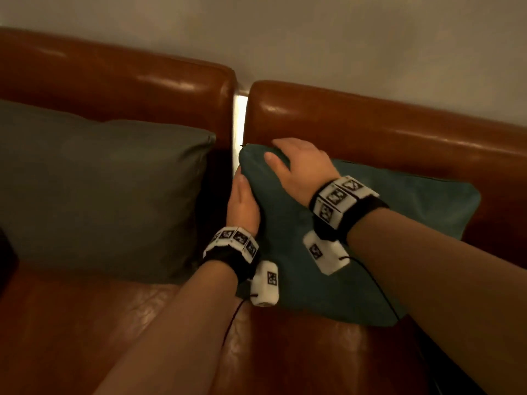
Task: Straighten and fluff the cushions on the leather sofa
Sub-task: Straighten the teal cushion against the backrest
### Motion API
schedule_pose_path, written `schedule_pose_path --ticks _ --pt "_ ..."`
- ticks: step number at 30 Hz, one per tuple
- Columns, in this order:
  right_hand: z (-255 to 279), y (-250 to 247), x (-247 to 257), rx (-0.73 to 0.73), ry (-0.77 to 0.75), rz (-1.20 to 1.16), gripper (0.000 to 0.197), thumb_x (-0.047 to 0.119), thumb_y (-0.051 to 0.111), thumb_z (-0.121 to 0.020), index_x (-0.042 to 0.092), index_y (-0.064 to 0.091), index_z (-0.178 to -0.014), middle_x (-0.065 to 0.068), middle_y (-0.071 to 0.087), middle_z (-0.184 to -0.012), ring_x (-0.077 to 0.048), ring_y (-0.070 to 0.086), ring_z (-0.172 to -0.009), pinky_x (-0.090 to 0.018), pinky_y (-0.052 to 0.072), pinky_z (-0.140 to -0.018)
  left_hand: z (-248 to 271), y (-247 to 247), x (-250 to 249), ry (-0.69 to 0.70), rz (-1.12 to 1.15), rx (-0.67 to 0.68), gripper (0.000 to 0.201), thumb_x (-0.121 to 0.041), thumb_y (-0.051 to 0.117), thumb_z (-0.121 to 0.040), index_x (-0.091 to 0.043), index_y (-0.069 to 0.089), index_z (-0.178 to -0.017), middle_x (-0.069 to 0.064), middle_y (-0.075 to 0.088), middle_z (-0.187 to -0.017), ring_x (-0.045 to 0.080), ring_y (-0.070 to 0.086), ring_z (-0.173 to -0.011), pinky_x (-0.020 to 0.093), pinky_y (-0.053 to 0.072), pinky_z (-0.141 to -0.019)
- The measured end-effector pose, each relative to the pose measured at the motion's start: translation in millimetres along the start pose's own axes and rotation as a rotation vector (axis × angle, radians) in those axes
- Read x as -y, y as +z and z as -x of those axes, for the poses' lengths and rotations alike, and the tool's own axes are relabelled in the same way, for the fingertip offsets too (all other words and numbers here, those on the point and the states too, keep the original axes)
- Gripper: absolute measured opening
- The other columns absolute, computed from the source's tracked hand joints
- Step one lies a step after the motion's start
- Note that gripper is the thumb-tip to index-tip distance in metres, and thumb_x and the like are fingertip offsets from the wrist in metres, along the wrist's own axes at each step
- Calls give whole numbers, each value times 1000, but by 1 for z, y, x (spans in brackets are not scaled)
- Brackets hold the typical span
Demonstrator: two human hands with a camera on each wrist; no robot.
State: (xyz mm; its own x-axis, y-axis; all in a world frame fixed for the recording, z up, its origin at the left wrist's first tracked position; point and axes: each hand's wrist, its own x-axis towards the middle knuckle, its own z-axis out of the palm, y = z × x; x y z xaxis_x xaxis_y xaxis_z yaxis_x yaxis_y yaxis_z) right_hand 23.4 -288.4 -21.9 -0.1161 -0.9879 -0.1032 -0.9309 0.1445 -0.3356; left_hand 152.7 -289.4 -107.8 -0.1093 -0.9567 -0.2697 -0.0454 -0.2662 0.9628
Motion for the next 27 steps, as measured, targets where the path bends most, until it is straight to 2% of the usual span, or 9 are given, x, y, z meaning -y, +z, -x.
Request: schedule_pose_path --ticks 2,6,8,11,14,19,22,25,27 --pt "-21 -1 15 87 64 31 50 56 38 -98 26 54 -135 2 57 -135 -23 47 -128 -45 30 -105 -4 3 -3 -16 39 24 47 -47 22 -104 -38 38 -146 -6 52 -142 11 48 -129 35 35 -112" --pt "-37 1 16 -1 175 -109 28 43 57 -94 27 71 -112 5 69 -114 -20 60 -111 -39 43 -101 12 -3 30 -73 -47 70 50 -52 14 -102 -42 28 -149 -12 39 -151 7 36 -138 36 25 -118" --pt "-39 0 13 -43 200 -207 25 39 60 -94 25 74 -110 4 70 -113 -18 62 -107 -30 49 -92 25 -8 50 -161 -69 66 52 -57 14 -100 -42 28 -149 -21 36 -149 4 33 -138 29 25 -114" --pt "-40 -1 10 -85 202 -254 24 37 61 -94 25 73 -111 6 69 -111 -14 62 -103 -23 45 -82 47 -17 94 -389 -117 115 48 -47 17 -104 -35 31 -149 -12 35 -149 9 32 -137 26 25 -111" --pt "-42 -2 6 -101 207 -288 24 38 62 -93 26 73 -110 7 69 -109 -10 61 -97 -23 46 -79 55 -25 116 -466 -126 85 40 -53 17 -101 -52 37 -136 -18 37 -148 6 33 -133 35 22 -117" --pt "-36 -7 0 -60 125 -332 24 42 62 -92 30 72 -110 10 70 -106 -9 63 -98 -33 55 -88 58 -48 118 -542 -477 226 48 -31 19 -107 -25 19 -154 1 20 -162 21 20 -148 30 17 -117" --pt "-10 -20 -25 -52 55 -217 35 43 50 -97 31 62 -127 6 66 -120 -15 59 -112 -42 49 -97 42 -48 85 -364 -642 57 48 -33 33 -104 -19 31 -151 11 36 -155 31 35 -141 36 26 -115" --pt "47 -28 -80 -153 126 -12 43 45 38 -100 31 52 -138 4 54 -141 -19 44 -132 -45 31 -113 37 -23 5 -9 -501 -182 19 -27 43 -100 -22 45 -118 12 56 -120 32 54 -111 39 41 -94" --pt "95 -24 -119 -212 243 127 50 49 29 -101 34 39 -147 2 36 -156 -19 24 -147 -47 14 -121 44 9 -52 174 -467 -175 10 -29 46 -98 -29 40 -106 6 54 -107 27 54 -98 42 43 -87"
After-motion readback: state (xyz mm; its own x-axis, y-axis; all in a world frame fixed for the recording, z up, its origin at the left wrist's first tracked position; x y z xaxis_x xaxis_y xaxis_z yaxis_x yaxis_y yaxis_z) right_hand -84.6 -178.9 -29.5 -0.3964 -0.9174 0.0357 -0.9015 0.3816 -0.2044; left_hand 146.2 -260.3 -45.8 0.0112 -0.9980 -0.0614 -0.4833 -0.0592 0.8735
